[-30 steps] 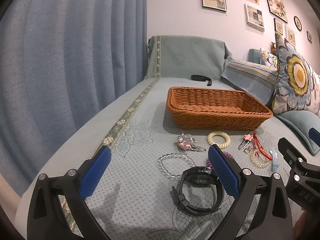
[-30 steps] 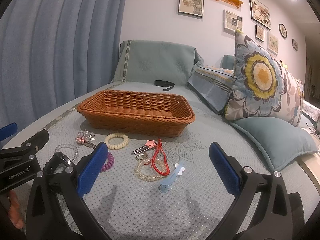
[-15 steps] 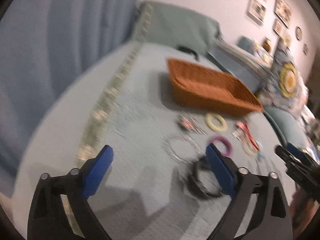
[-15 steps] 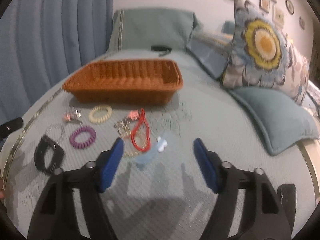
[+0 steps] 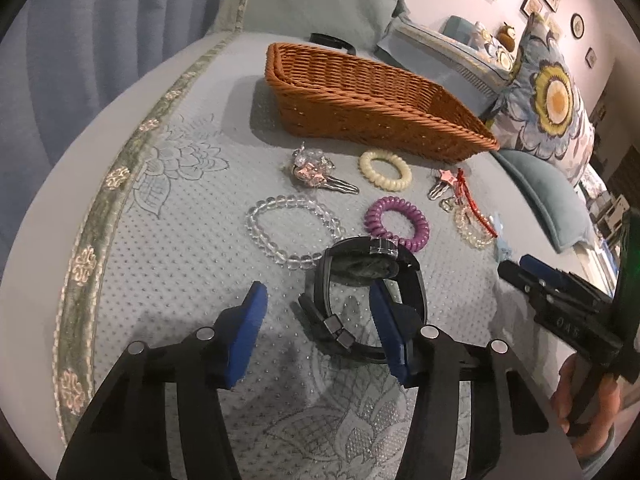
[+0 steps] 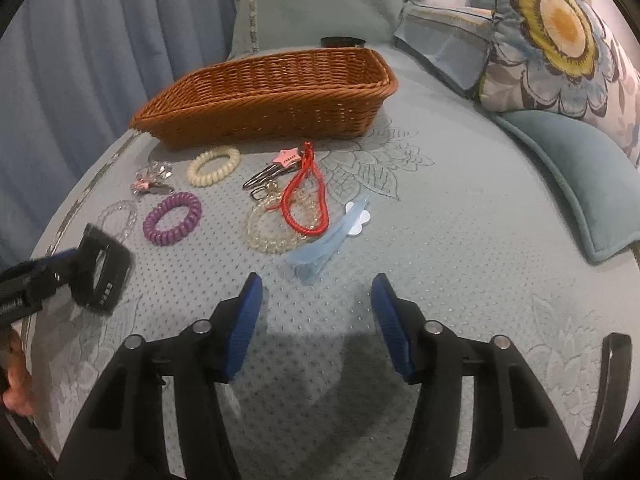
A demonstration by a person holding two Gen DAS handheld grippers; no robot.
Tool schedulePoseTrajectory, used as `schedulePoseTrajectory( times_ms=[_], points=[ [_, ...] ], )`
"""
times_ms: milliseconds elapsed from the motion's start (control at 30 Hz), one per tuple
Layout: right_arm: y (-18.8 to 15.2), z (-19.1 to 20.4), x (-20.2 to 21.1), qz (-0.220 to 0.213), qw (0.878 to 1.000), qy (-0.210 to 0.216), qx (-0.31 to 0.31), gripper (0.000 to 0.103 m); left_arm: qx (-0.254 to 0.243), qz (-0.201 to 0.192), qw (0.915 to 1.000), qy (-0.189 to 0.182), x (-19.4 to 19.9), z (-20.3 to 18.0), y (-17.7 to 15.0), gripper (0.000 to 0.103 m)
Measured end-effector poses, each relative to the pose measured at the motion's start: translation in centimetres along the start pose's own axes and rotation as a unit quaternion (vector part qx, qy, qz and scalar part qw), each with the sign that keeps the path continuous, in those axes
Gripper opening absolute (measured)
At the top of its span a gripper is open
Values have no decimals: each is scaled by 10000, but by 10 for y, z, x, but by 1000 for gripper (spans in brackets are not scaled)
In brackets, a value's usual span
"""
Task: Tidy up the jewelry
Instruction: 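Grasp the black watch with the left tool while the right tool grasps the translucent blue clip, then carry both items over the wicker basket and open both tools to drop them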
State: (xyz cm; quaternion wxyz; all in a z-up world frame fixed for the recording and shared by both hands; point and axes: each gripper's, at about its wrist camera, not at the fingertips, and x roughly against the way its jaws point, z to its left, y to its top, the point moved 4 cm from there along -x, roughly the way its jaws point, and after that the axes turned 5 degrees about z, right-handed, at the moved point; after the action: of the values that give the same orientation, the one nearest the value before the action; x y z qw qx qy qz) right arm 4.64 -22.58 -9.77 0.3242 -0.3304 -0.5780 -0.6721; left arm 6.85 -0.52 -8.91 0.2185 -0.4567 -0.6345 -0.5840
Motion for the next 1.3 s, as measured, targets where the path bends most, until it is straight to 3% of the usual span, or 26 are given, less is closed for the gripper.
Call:
schedulePoseTrajectory(
  times_ms=[67,233,300,433,533,600,833,1067,1167,1300],
  points=[
    [7,2,-4,-38,10000,-40,-24,44,-63,-14,10000,26,-1,-4,1,42],
    [12,-1,-14,70,9995,-296,-94,16,-222,-4,9995,237,-6,-10,-1,27],
    [9,-7,-12,82,9995,-285,-104,11,-296,-26,9989,360,-6,-10,0,24],
    [2,-16,-3,23,9998,-185,-103,11,-331,-56,9988,364,-6,-10,1,19],
    [3,-16,5,-100,9998,-103,-102,11,-317,-158,9987,361,-2,-9,2,9],
    [5,-16,12,-218,9997,-48,-114,11,-263,-193,9994,141,2,-8,3,9],
    [24,-13,48,-766,9969,137,-68,11,-159,-606,9980,-35,24,-11,13,9],
    [103,8,51,-1096,9931,345,215,10,-277,-1230,9920,-64,55,-32,66,9],
    [142,14,26,-852,9943,602,236,10,-427,-1501,9877,-66,57,-44,109,9],
    [179,17,-15,-462,9961,715,234,10,-545,-1523,9868,-40,36,-52,156,9]
  ],
)
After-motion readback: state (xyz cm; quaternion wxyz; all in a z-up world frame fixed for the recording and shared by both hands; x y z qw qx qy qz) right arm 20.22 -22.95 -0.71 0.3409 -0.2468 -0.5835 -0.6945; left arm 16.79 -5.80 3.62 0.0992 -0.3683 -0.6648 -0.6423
